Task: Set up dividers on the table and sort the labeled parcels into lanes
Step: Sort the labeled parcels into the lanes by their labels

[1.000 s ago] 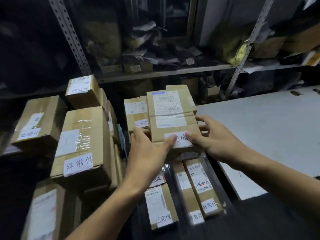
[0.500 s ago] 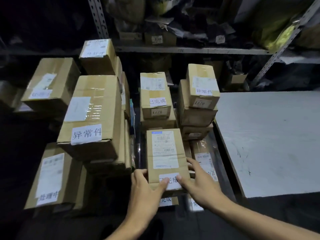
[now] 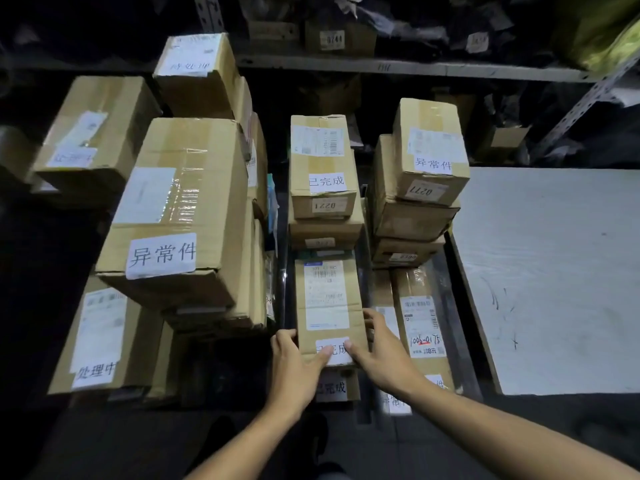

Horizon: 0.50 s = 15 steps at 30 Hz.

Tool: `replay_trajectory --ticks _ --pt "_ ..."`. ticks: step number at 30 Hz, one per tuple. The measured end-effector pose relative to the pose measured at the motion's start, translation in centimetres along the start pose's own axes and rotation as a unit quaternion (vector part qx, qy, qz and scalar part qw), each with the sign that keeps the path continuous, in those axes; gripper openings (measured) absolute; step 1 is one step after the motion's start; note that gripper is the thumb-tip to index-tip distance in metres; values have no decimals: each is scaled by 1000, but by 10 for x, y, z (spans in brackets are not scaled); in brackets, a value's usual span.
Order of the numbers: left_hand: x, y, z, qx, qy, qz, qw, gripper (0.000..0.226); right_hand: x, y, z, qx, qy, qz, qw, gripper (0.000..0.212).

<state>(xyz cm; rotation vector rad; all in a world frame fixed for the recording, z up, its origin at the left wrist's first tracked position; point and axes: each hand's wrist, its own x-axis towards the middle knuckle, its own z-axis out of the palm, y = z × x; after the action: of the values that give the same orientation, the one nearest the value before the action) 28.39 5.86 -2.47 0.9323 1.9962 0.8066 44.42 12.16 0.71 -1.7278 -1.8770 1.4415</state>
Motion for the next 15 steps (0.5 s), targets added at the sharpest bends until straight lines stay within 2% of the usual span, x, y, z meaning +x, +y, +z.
replay_trajectory --ticks 15 --pt "2 -7 5 54 10 5 998 63 16 25 13 -4 -22 17 1000 70"
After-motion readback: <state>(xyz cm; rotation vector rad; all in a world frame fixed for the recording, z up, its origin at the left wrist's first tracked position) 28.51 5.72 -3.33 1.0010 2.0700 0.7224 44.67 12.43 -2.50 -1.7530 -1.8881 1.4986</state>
